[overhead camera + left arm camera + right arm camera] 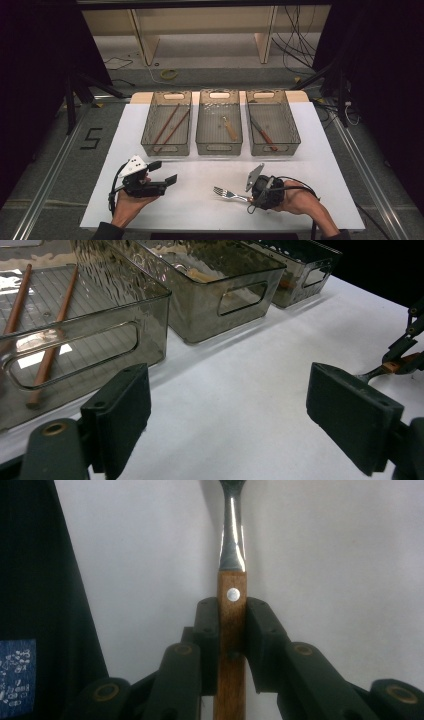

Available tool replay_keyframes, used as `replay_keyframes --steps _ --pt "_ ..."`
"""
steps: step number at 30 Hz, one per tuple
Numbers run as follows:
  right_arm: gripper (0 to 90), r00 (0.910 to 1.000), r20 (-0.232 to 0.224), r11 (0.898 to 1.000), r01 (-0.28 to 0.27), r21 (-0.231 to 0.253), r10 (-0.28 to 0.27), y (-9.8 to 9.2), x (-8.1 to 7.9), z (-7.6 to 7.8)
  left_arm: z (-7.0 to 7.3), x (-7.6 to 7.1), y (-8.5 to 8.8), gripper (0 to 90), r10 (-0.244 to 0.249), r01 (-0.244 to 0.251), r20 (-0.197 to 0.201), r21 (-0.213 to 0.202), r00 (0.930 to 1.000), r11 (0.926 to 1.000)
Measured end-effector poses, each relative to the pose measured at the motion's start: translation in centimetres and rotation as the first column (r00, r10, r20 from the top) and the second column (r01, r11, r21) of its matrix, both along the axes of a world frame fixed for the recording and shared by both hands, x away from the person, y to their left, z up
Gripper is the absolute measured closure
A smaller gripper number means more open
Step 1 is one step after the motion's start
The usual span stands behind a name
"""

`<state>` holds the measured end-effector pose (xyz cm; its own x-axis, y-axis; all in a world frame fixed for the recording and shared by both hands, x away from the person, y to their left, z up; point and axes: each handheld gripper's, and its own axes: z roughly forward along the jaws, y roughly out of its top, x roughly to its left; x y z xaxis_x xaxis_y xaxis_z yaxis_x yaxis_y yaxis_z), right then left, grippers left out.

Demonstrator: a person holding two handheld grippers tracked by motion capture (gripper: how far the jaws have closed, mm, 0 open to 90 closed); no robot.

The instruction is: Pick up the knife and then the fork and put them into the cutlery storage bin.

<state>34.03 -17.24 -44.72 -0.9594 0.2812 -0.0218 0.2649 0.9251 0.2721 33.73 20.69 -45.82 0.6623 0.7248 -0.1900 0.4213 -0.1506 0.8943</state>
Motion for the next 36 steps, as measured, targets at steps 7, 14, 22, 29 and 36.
replay_keyframes --steps 7,14,22,29,36 --pt "77.5 0.9990 0.010 0.998 0.042 0.055 -0.043 -0.4 0.4 0.5 0.0 0.0 0.0 17.4 0.000 0.000 0.000 -0.001 1.0000 1.0000" --pt "77.5 0.9940 0.008 0.988 0.107 0.114 -0.109 -0.9 0.9 0.9 0.0 0.0 0.0 17.4 0.000 0.000 0.000 -0.001 1.0000 1.0000" --pt "77.5 0.9856 0.014 0.970 0.164 0.178 -0.169 -1.6 1.5 1.3 0.0 0.1 0.0 17.4 0.003 -0.003 -0.001 0.002 1.0000 1.0000" --pt "77.6 0.9790 0.019 0.952 0.193 0.237 -0.203 -2.3 1.9 1.7 0.0 0.1 0.1 17.4 0.011 -0.011 -0.005 -0.003 0.9999 0.9999" --pt "77.6 0.9674 0.021 0.927 0.235 0.291 -0.252 -2.9 2.3 2.5 0.0 0.0 0.1 17.4 0.008 -0.008 -0.002 0.002 1.0000 1.0000"
